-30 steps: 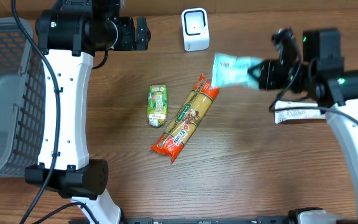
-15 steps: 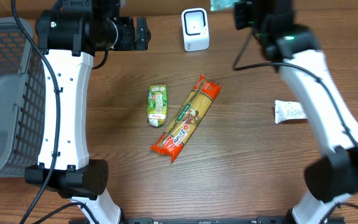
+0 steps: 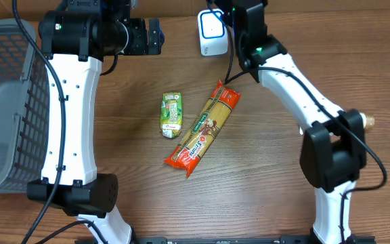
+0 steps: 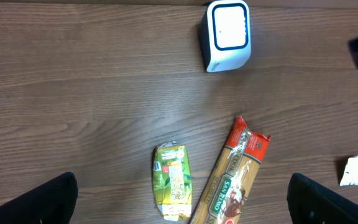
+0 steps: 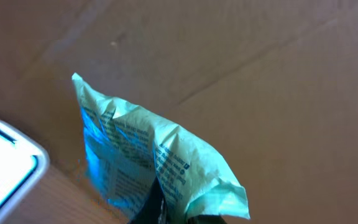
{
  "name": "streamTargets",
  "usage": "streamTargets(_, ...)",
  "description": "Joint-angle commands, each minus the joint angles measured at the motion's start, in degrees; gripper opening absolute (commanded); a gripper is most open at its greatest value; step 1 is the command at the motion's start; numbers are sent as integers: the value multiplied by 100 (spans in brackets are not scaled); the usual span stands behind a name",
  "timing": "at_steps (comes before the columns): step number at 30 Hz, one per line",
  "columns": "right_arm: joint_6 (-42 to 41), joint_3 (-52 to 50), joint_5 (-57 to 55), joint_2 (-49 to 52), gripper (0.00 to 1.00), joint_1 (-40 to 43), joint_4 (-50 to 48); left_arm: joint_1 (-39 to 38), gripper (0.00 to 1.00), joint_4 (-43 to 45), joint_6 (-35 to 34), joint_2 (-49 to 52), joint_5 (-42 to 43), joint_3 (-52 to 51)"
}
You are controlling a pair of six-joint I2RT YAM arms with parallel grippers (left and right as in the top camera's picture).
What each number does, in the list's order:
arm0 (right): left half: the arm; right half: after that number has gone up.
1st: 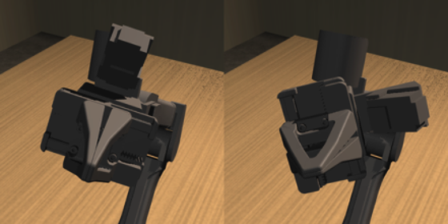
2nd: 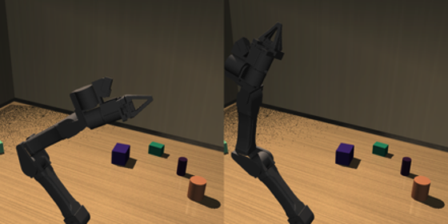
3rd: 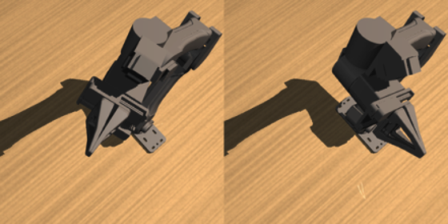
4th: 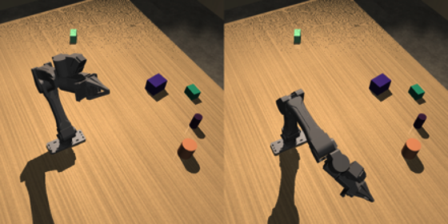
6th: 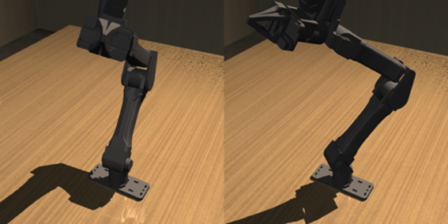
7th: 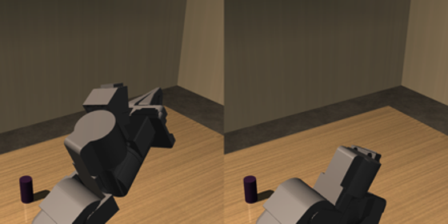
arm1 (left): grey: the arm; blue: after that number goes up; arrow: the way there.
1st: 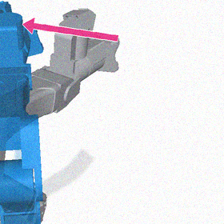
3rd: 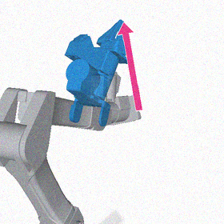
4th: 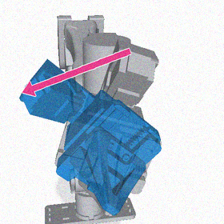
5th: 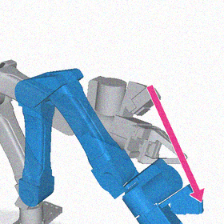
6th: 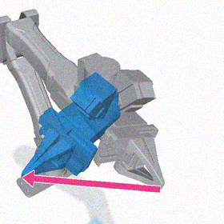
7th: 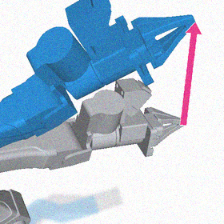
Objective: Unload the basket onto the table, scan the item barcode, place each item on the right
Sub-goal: 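Hold the mint-green packet in front of the scanner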
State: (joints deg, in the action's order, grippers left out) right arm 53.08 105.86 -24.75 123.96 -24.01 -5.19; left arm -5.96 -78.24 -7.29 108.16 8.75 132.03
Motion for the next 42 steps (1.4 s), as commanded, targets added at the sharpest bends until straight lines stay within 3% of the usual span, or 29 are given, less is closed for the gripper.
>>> streamTargets(1,1231,146,-223,348,4,-52,-678,-7,100,7,90,31,-33,35)
streamTargets(5,2269,146,-199,743,4,-179,-1462,-7,99,7,90,31,-33,35)
streamTargets(18,2583,146,-4,1333,4,-315,-1517,-7,100,7,90,31,-35,35)
streamTargets(25,3598,146,-127,1408,4,-315,-1596,-7,100,7,90,31,-35,35)
streamTargets(42,3637,146,-387,1408,4,-358,-1751,-7,99,7,90,31,-35,35)
